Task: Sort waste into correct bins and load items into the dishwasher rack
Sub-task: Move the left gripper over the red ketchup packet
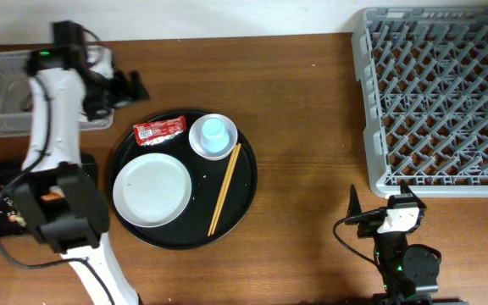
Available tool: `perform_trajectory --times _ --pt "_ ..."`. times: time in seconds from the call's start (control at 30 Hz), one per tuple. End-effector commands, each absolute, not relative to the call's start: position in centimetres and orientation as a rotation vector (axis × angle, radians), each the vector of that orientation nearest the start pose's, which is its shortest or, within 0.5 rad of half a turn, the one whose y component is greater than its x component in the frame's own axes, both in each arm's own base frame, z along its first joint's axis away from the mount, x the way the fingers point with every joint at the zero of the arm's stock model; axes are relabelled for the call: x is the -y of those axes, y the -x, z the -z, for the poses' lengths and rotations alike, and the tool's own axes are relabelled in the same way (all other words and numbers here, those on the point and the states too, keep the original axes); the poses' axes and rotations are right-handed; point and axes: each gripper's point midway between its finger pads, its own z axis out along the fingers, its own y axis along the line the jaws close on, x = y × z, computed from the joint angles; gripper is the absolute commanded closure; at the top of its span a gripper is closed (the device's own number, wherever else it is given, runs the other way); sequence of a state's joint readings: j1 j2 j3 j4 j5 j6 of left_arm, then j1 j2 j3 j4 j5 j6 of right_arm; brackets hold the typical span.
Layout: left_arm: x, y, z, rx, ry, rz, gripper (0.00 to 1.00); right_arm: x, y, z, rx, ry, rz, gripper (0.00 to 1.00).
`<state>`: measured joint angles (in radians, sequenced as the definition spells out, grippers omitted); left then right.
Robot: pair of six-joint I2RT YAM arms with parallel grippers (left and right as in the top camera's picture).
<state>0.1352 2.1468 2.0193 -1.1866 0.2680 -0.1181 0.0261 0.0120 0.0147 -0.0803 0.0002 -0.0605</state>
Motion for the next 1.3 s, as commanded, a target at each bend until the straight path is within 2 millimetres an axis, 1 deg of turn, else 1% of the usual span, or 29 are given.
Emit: perform_trajectory --times 0.0,0.03,0.1,0.17,0.2,0.23,0.3,0.37,0.53,0.67,0.8,1.0,1.1,1.2,1.27 --pt "0.0 -46.5 -11.1 -2.903 0.185 0.303 0.01 -0.6 -24.6 -15.5 -1.649 0.072 0.030 0.02" --pt "0.3 -46.6 -10.5 -2.905 0.171 0.280 0.01 -0.6 -24.6 -15.5 -1.649 0.072 0.030 0.02" --pt "-0.1 -46.9 -9.5 -2.898 0.155 0.189 0.02 -0.6 -24.6 -15.5 -1.649 0.072 0.030 0.02" --pt "-0.5 -47.2 -8.8 -2.890 0.153 0.137 0.10 -0.6 -24.6 -15.5 -1.649 0.072 0.030 0.02" --pt "-0.9 -47.2 -8.3 -2.889 0.157 0.107 0.11 -0.6 -24.6 -15.5 -1.649 0.072 0.030 0.02" --pt "-1.1 -47.2 -8.0 -2.888 0.159 0.090 0.16 -0.6 -24.6 -15.5 -1.649 0.072 0.030 0.02" --pt "-1.1 -47.1 -7.2 -2.889 0.147 0.085 0.25 -0.6 -24.6 -15.5 -1.649 0.072 0.030 0.02" --pt "-0.9 -47.0 -6.2 -2.887 0.104 0.082 0.30 -0.6 -24.6 -15.5 -1.649 0.072 0.030 0.02" --pt "0.0 -46.7 -4.0 -2.884 0.051 0.085 0.30 -0.6 -24.6 -15.5 -1.649 0.072 0.030 0.02" --pt "0.8 -46.5 -3.0 -2.883 0.026 0.087 0.30 -0.6 -24.6 -15.5 -1.649 0.072 0.030 0.02" --pt "1.6 -46.6 -2.7 -2.873 0.000 0.091 0.30 -0.6 -24.6 -15.5 -1.649 0.072 0.030 0.02" --pt "2.1 -46.5 -2.5 -2.875 -0.015 0.093 0.30 -0.6 -24.6 -15.5 -1.649 0.072 0.030 0.02" --pt "2.2 -45.7 -1.7 -2.898 -0.016 0.093 0.35 -0.6 -24.6 -15.5 -1.649 0.072 0.030 0.02" --pt "2.1 -44.7 -0.4 -2.923 -0.016 0.093 0.35 -0.6 -24.6 -15.5 -1.649 0.072 0.030 0.02" --pt "2.1 -44.2 0.0 -2.936 -0.015 0.094 0.36 -0.6 -24.6 -15.5 -1.649 0.072 0.030 0.02"
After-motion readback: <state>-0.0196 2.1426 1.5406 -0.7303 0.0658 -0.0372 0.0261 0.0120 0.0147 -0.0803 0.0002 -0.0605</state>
